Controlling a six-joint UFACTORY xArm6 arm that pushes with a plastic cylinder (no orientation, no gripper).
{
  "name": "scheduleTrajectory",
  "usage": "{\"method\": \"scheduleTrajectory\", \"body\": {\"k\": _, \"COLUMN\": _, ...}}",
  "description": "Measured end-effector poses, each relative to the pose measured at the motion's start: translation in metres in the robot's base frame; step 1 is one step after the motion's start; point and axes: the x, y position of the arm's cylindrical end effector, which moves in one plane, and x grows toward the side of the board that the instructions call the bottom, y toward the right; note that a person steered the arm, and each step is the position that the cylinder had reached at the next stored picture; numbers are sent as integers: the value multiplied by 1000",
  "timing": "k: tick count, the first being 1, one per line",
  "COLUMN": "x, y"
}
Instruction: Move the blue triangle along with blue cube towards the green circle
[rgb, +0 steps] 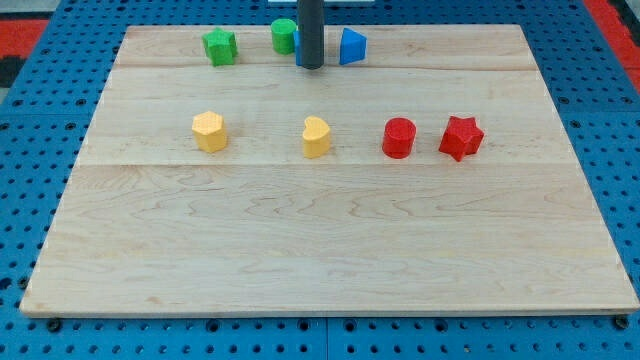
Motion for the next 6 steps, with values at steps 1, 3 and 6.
{"method": "scheduleTrajectory", "body": {"k": 1, "x": 19, "y": 59}}
{"method": "scheduleTrajectory", "body": {"k": 3, "x": -10, "y": 131}}
{"method": "scheduleTrajectory", "body": {"k": 6, "x": -44, "y": 32}}
